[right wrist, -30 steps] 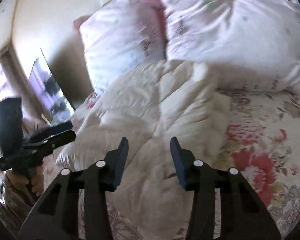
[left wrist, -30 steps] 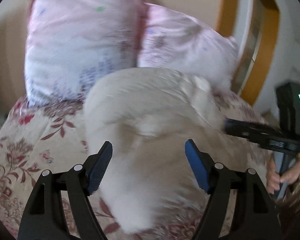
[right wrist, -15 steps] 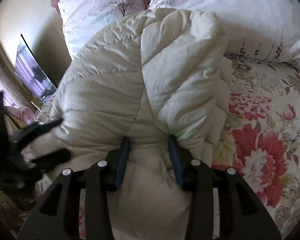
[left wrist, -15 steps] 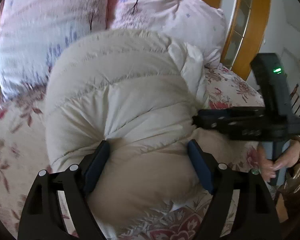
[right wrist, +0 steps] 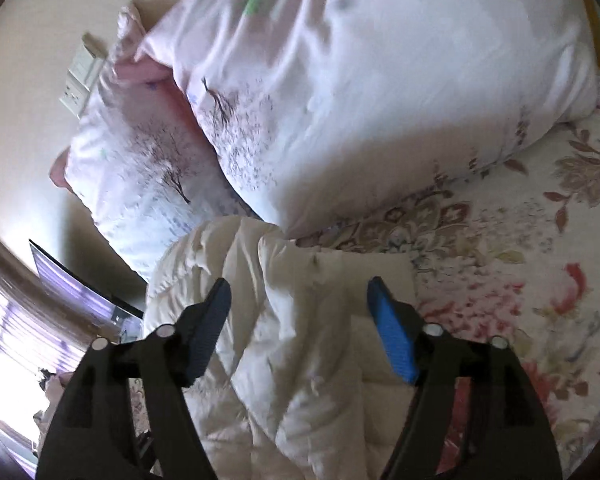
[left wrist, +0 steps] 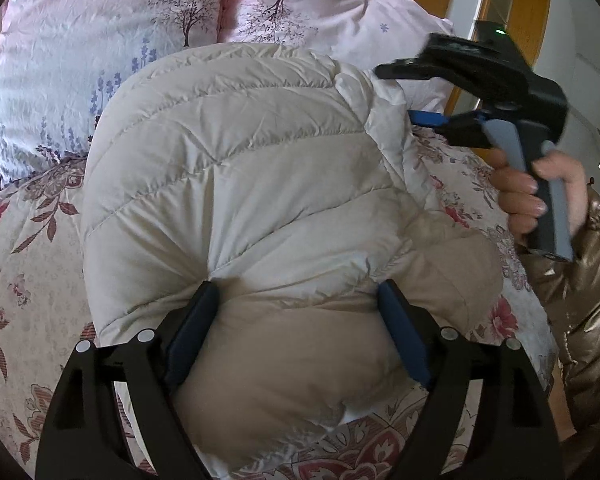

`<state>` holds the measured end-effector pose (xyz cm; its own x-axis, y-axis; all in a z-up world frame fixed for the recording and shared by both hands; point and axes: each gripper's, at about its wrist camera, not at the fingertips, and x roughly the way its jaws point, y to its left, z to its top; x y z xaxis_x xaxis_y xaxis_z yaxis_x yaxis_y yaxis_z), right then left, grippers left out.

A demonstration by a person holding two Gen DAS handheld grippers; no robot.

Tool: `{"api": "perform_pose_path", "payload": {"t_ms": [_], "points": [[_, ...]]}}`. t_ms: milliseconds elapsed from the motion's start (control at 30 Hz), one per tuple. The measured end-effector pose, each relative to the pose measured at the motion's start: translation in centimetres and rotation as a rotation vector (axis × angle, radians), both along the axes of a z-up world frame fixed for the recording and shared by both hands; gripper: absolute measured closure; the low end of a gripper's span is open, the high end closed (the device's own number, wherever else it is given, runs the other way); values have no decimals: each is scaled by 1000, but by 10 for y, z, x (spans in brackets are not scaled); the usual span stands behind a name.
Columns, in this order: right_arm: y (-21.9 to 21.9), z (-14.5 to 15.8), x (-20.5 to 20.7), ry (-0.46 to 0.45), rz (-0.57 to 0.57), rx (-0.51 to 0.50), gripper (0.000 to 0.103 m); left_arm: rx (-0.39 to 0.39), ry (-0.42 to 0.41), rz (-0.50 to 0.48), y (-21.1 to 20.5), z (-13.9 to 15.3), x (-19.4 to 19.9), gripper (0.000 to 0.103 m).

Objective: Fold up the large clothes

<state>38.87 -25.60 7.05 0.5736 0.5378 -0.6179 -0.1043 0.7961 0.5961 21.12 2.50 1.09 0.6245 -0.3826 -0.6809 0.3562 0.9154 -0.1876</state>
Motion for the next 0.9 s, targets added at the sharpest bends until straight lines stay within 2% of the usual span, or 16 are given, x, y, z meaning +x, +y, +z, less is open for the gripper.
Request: {"api": "perform_pose_path", "payload": {"t_ms": [67, 100, 300, 633, 733, 833, 867, 900], "points": [[8, -2, 1, 2, 1, -53, 81, 3, -1, 2, -1, 0, 0, 18], [9, -6, 3, 4, -14, -69, 84, 5, -2, 1, -1, 0, 0, 17], [0, -32, 4, 77, -104, -99, 88, 28, -21, -14, -8, 2, 1, 14], [10, -55, 6, 94, -173, -229, 87, 58, -68, -20, -21, 5, 0, 9], [13, -60, 8, 105, -178, -254, 85, 70, -90, 4, -22, 10, -6, 9], [11, -54, 4, 102, -184, -294, 61, 47, -100, 50, -16, 20, -18, 9], [8, -49, 0, 101, -196, -307, 46, 34, -111, 65, -11, 24, -23, 9], [3, -42, -8, 84, -210, -309, 40, 30, -126, 93, -5, 28, -29, 7]]}}
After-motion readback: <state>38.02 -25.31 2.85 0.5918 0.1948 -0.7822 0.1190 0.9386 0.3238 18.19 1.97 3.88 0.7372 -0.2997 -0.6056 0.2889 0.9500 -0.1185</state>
